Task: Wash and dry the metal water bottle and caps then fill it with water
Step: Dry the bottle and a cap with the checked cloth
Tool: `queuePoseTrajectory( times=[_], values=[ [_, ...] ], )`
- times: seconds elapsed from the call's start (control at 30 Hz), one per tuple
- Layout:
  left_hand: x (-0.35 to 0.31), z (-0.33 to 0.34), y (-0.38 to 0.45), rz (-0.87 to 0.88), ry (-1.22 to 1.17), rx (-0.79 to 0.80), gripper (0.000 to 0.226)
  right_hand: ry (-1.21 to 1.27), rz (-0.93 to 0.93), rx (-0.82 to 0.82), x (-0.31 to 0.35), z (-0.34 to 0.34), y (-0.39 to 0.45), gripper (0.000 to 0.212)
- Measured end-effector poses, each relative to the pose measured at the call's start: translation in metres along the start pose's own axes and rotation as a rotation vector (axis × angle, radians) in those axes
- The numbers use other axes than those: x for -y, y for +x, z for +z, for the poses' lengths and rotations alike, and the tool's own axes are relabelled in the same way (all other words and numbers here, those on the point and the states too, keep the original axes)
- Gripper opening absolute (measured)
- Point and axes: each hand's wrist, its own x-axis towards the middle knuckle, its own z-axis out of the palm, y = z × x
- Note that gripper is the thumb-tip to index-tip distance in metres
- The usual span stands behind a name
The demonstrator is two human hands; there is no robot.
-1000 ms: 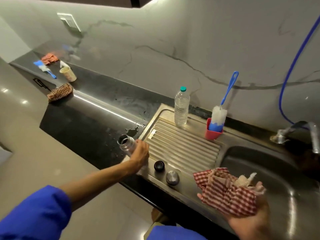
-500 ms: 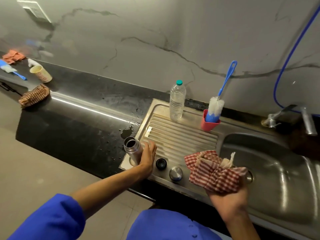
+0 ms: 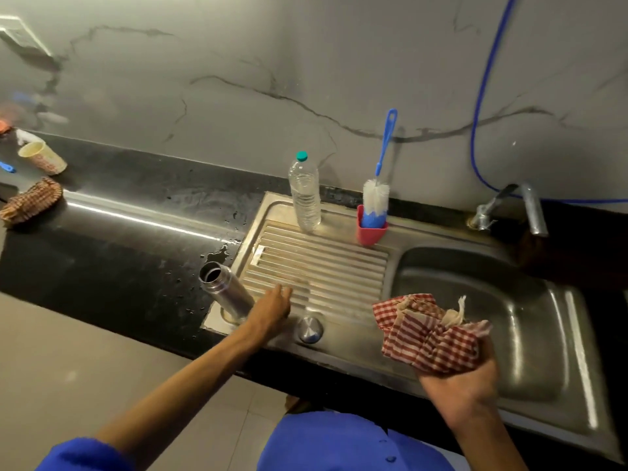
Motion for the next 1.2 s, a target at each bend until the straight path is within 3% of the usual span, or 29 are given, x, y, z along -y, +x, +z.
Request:
queuePoseTrajectory(
  times=[0.1,0.17,0.23,0.33,0.47,0.53,0.63,0.7,0.77,0.83,0.93,1.0,1.07,1.13,1.2],
  values=[
    [-0.035,-0.046,-0.029,-0.032,-0.551,-0.262,0.053,0.025,-0.014,-0.002,0.031,-0.015,0.0,0.05],
    [-0.092,-0.076,-0.056,0.019,-1.029,-0.411,0.04,0.046,-0.012,0.033,0.048,-0.022,-0.001,0.053],
    [-0.16,-0.085,-0.078,0.079,-1.286,-0.494,0.04,0.057,0.004,0.084,0.056,-0.023,-0.003,0.057],
    [-0.26,-0.055,-0.097,0.218,-1.234,-0.462,0.041,-0.002,-0.031,0.167,0.068,-0.021,-0.011,0.057],
    [-0.337,-0.037,-0.105,0.342,-1.195,-0.363,0.046,-0.539,-0.405,0.158,0.1,-0.03,-0.007,0.036],
    [-0.345,-0.045,-0.1,0.393,-1.127,-0.294,0.049,-0.69,-0.484,0.187,0.123,-0.039,0.002,0.03],
    [-0.347,-0.063,-0.088,0.588,-0.949,-0.124,0.065,-0.74,-0.285,0.211,0.149,-0.049,0.013,0.038],
    [-0.346,-0.079,-0.081,0.729,-0.914,-0.015,0.072,-0.622,-0.078,0.226,0.154,-0.051,0.016,0.042],
    [-0.345,-0.095,-0.072,0.819,-0.859,-0.075,0.076,-0.428,0.086,0.252,0.159,-0.052,0.023,0.052],
    [-0.344,-0.098,-0.07,0.816,-0.937,-0.19,0.076,-0.249,0.137,0.312,0.169,-0.054,0.027,0.059],
    [-0.357,-0.082,-0.066,0.595,-1.213,-0.367,0.062,-0.104,0.033,0.326,0.181,-0.061,0.028,0.049],
    [-0.367,-0.067,-0.064,0.481,-0.925,-0.487,0.06,-0.075,-0.037,0.384,0.176,-0.061,0.026,0.053],
    [-0.38,-0.061,-0.066,0.501,-0.701,-0.471,0.059,-0.278,-0.191,0.334,0.168,-0.063,0.026,0.044],
    [-0.39,-0.059,-0.064,0.542,-0.676,-0.455,0.058,-0.574,-0.409,0.217,0.167,-0.062,0.027,0.037],
    [-0.391,-0.059,-0.061,0.574,-0.634,-0.405,0.057,-0.722,-0.493,0.207,0.177,-0.067,0.033,0.04]
  ],
)
